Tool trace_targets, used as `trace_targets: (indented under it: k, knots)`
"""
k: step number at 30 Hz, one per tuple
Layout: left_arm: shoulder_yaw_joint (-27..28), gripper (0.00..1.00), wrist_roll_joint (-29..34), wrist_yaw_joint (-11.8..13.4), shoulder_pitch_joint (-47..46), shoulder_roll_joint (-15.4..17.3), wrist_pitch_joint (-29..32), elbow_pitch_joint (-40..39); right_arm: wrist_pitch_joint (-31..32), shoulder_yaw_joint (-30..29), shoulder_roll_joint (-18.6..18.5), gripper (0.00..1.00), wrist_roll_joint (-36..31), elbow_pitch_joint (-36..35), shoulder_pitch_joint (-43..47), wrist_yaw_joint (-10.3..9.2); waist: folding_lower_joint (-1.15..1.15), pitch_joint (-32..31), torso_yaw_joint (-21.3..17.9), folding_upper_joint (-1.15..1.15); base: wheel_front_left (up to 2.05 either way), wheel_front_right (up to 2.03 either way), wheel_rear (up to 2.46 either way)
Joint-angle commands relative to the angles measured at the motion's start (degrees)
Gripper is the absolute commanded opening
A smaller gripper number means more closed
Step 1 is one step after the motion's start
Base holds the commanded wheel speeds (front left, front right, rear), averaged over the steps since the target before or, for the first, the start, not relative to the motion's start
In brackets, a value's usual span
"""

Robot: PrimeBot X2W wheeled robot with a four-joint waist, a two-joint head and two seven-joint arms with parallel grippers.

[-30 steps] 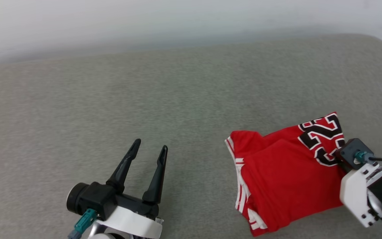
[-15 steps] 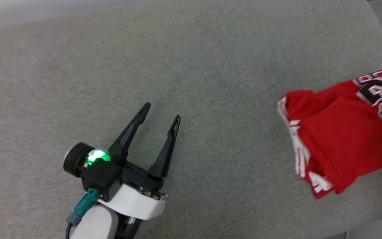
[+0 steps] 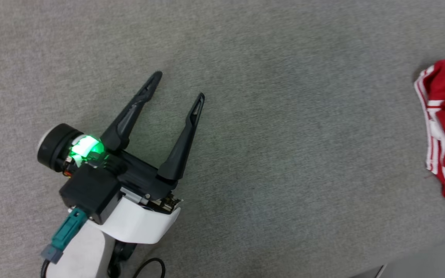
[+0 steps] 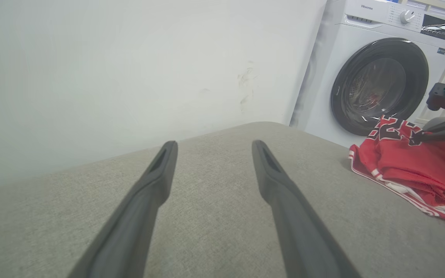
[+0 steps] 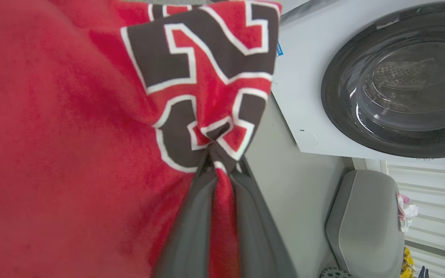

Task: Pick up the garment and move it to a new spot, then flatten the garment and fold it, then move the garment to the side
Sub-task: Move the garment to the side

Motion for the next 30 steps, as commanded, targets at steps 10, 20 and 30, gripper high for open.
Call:
trace_targets:
  k: [10,20,30]
  knots:
    - [1.0,1.0,-0.1,1.1,-1.4,1.2,1.5,-4.2,-2.8,-5.9,3.3,0.0,-3.6,7.9,-3.4,-0.11,-0.01,3.6,2.9,0.0,0.0,0.0,0.0]
    - [0.7,1.0,-0.2,1.8,0.3,0.8,-1.2,0.4,-2.7,-9.6,6.2,1.0,-8.9,7.0,-4.0,-0.11,-0.01,-1.3,3.8,0.0,0.0,0.0,0.0]
    - [3.9,1.0,-4.1,3.3,5.4,-2.0,-4.1,8.4,-0.4,-8.9,9.6,1.0,-8.2,-8.8,-0.5,-0.1,-0.01,-12.5,6.6,0.0,0.0,0.0,0.0]
